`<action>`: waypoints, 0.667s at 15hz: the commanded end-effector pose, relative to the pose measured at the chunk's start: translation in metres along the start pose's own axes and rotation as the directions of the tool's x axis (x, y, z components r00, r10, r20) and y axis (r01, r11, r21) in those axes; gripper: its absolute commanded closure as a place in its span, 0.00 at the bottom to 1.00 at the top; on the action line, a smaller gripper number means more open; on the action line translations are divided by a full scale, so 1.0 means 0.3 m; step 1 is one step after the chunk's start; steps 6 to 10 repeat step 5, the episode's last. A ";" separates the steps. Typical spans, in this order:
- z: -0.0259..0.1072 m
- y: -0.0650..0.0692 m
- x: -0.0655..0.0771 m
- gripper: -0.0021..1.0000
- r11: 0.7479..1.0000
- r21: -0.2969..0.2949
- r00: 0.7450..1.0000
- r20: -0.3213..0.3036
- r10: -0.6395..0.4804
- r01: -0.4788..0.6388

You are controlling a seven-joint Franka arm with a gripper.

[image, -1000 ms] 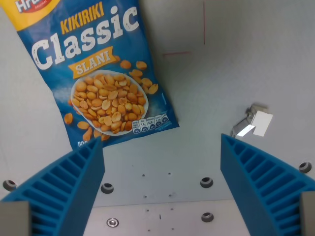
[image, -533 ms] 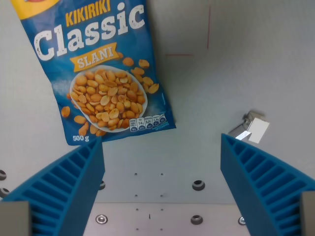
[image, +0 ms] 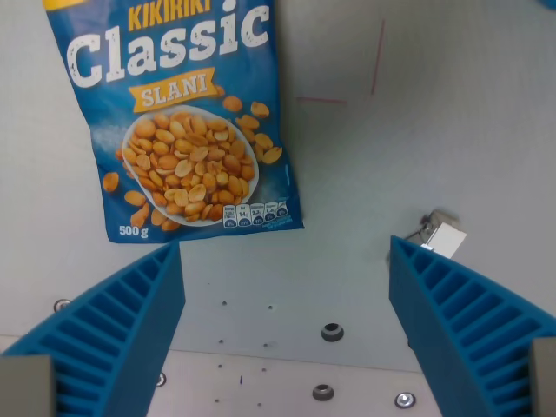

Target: Rotate around gripper negative z

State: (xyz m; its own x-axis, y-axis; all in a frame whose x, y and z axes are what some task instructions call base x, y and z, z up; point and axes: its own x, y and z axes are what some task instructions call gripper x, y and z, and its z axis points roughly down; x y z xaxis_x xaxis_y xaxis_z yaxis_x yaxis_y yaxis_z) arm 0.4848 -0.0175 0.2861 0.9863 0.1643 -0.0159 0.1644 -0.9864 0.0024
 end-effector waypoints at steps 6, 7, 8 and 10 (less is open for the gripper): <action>-0.005 0.002 0.000 0.00 0.975 0.000 0.975 -0.003 -0.220 0.220; -0.005 0.002 0.000 0.00 0.975 0.000 0.975 -0.003 -0.220 0.220; -0.005 0.002 0.000 0.00 0.975 0.000 0.975 -0.003 -0.220 0.220; -0.005 0.002 0.000 0.00 0.975 0.000 0.975 -0.003 -0.220 0.220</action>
